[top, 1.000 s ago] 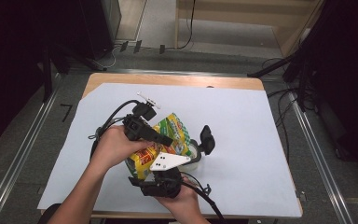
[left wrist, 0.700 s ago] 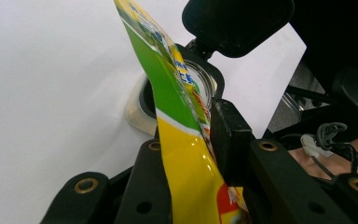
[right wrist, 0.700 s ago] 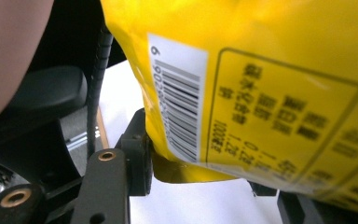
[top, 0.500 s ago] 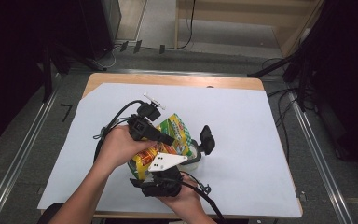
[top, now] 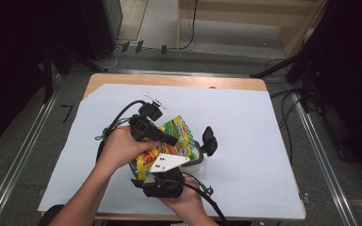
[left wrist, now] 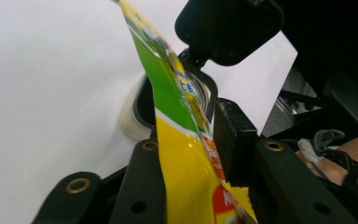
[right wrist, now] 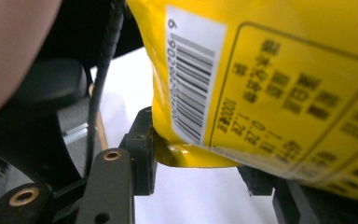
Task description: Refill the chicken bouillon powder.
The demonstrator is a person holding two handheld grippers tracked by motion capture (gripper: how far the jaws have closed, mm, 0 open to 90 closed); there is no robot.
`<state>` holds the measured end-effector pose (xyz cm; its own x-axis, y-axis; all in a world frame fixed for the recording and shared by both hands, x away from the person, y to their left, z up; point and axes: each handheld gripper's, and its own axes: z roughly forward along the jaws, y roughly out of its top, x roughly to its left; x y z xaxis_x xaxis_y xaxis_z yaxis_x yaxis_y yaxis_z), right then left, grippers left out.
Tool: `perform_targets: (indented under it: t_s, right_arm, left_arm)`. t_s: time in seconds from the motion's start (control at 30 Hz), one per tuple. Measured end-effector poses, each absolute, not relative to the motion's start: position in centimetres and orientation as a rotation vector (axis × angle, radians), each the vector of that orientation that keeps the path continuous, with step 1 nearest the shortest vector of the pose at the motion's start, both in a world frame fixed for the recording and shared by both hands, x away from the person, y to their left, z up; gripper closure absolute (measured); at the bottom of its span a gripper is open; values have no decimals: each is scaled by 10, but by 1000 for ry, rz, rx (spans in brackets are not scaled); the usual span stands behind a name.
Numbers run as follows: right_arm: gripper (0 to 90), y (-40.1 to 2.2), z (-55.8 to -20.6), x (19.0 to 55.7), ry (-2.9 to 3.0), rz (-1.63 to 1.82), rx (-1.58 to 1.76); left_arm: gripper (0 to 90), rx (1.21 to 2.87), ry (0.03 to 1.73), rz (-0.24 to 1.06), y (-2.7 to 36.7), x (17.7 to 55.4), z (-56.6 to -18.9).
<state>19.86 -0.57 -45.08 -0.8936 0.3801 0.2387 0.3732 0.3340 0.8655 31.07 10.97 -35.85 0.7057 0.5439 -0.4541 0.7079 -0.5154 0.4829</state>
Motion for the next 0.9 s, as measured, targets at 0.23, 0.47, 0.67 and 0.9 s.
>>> perform_targets:
  t_s: [0.23,0.47,0.67,0.9]
  right_arm:
    - [556,-9,-447,200,2534,1743,762]
    - [556,-10,-447,201,2527,1744,767]
    - [558,-9,-445,201,2524,1733,772]
    - [556,-4,-447,200,2562,1703,760]
  left_arm:
    - [664,2210,940,-331,116,311,-354]
    - [643,2211,927,-317,119,310,-351]
    - [670,2226,932,-293,120,309,-349]
    - [834,2316,898,-195,112,304,-348]
